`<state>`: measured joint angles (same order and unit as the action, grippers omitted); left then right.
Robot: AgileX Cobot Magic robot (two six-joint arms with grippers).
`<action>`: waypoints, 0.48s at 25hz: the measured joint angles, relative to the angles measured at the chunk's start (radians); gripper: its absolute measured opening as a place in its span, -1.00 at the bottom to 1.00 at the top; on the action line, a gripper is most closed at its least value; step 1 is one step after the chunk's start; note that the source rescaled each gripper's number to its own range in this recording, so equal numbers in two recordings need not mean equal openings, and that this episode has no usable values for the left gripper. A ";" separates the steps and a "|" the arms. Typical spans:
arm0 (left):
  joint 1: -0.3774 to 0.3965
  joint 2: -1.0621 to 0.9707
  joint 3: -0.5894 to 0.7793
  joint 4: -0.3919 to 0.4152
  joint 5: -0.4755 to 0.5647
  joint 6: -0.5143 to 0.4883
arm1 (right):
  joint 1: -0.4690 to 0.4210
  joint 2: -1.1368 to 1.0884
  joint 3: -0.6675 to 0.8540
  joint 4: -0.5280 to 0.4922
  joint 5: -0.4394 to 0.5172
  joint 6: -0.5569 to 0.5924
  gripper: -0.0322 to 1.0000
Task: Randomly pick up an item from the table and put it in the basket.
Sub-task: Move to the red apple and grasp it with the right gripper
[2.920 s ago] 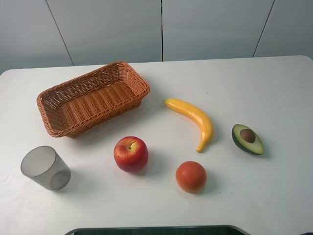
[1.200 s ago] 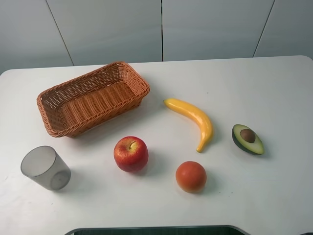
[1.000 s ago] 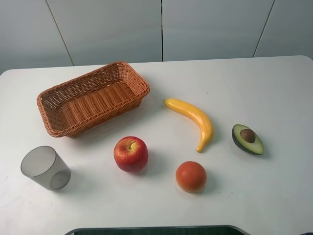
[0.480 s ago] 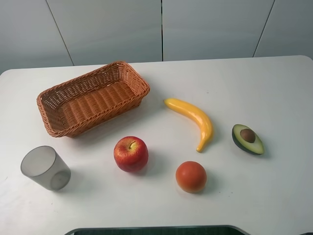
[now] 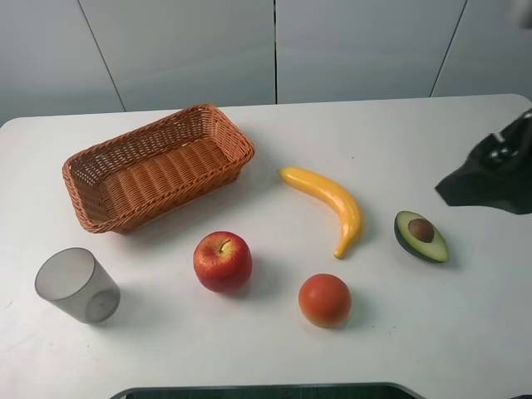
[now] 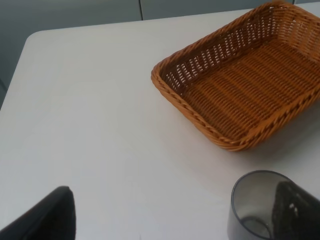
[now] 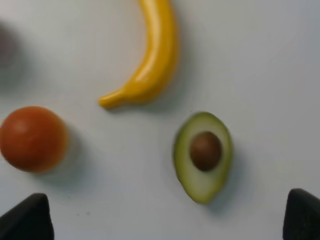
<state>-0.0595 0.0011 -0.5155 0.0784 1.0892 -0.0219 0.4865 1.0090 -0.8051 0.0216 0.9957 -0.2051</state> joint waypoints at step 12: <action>0.000 0.000 0.000 0.000 0.000 0.000 | 0.289 0.505 -0.257 0.090 -0.066 -0.173 1.00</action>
<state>-0.0595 0.0011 -0.5155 0.0784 1.0892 -0.0219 0.7755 1.5143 -1.0618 0.1111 0.9292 -0.3780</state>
